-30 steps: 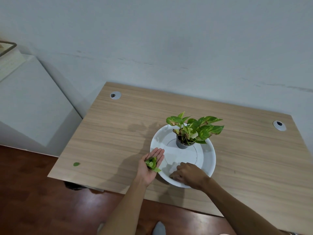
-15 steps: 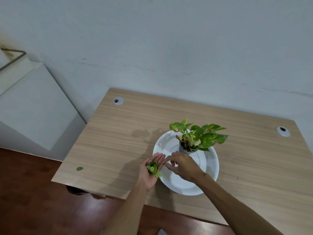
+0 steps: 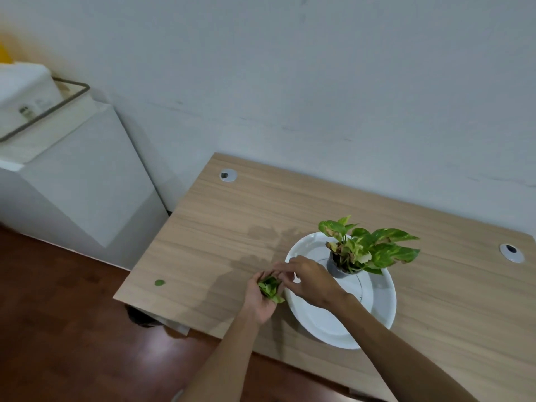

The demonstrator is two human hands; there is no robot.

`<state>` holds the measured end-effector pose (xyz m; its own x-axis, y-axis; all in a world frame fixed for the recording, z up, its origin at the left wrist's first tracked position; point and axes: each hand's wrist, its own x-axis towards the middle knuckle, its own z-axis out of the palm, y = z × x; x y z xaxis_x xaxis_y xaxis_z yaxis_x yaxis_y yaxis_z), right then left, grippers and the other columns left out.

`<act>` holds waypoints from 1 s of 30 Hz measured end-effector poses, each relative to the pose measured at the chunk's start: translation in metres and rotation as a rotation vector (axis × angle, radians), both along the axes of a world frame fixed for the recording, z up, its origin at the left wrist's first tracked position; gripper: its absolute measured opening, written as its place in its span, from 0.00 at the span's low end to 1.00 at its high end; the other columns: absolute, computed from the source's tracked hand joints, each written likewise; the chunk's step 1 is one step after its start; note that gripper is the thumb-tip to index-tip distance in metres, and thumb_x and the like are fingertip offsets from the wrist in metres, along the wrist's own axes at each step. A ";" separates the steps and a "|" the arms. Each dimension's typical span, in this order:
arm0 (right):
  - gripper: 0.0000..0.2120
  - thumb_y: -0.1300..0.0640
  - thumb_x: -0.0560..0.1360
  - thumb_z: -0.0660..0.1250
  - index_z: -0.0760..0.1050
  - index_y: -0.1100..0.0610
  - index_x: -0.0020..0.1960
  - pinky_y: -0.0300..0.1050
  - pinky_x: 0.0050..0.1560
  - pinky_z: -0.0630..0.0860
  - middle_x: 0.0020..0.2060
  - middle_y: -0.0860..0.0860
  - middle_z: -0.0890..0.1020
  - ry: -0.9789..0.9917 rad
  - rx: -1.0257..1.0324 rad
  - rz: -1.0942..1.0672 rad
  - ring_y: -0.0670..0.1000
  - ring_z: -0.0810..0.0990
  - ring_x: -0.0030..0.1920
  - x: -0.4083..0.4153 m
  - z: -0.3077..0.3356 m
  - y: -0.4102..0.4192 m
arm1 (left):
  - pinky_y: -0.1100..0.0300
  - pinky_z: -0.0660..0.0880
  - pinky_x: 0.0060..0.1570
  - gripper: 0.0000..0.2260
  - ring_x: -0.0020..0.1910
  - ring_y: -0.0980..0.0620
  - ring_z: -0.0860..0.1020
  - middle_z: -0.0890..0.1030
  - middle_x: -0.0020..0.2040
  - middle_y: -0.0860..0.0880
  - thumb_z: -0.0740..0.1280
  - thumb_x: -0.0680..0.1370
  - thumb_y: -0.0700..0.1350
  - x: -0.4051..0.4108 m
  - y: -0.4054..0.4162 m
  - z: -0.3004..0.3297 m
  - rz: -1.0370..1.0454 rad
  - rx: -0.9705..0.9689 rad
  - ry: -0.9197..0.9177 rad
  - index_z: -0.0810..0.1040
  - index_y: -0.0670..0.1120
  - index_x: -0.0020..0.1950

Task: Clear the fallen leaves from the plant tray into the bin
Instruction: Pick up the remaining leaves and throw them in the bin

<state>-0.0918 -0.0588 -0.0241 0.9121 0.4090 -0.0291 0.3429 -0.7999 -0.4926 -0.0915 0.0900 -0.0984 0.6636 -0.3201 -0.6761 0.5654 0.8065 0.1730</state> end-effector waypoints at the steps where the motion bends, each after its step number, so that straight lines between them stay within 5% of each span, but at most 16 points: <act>1: 0.16 0.50 0.77 0.63 0.74 0.37 0.63 0.38 0.37 0.69 0.35 0.39 0.73 -0.005 0.026 -0.027 0.39 0.70 0.40 0.002 0.001 0.003 | 0.51 0.81 0.52 0.23 0.48 0.43 0.85 0.86 0.50 0.38 0.53 0.82 0.46 0.000 0.003 0.000 0.016 -0.012 -0.009 0.85 0.36 0.47; 4: 0.16 0.51 0.76 0.65 0.76 0.41 0.63 0.42 0.40 0.75 0.38 0.43 0.78 -0.003 0.117 -0.085 0.37 0.71 0.40 0.010 0.002 0.014 | 0.50 0.82 0.52 0.25 0.54 0.42 0.84 0.83 0.56 0.36 0.51 0.82 0.45 -0.001 0.018 0.002 0.059 -0.046 -0.030 0.85 0.34 0.46; 10: 0.14 0.51 0.75 0.68 0.79 0.42 0.60 0.42 0.41 0.74 0.35 0.43 0.76 0.037 0.112 -0.123 0.42 0.73 0.37 0.026 -0.007 0.063 | 0.45 0.79 0.54 0.19 0.54 0.38 0.83 0.82 0.57 0.33 0.52 0.81 0.42 -0.002 0.075 0.004 0.163 -0.082 -0.005 0.76 0.30 0.59; 16: 0.12 0.53 0.76 0.68 0.81 0.46 0.59 0.46 0.44 0.75 0.38 0.46 0.79 0.116 0.091 -0.023 0.46 0.76 0.40 0.034 -0.022 0.138 | 0.47 0.69 0.68 0.19 0.62 0.39 0.77 0.80 0.59 0.33 0.51 0.82 0.42 -0.009 0.171 0.004 0.264 -0.043 0.024 0.75 0.32 0.61; 25: 0.14 0.46 0.78 0.66 0.79 0.45 0.61 0.46 0.49 0.76 0.46 0.47 0.81 0.222 0.017 0.074 0.48 0.77 0.48 0.036 -0.045 0.258 | 0.46 0.69 0.67 0.19 0.61 0.39 0.77 0.80 0.58 0.33 0.51 0.81 0.41 -0.010 0.290 -0.002 0.438 -0.008 0.009 0.74 0.30 0.61; 30: 0.09 0.48 0.78 0.64 0.80 0.44 0.56 0.47 0.42 0.73 0.39 0.46 0.77 0.198 -0.038 0.072 0.49 0.74 0.42 0.037 -0.055 0.291 | 0.46 0.68 0.67 0.19 0.62 0.38 0.76 0.80 0.58 0.33 0.51 0.81 0.42 -0.008 0.318 -0.006 0.469 -0.010 -0.014 0.75 0.30 0.59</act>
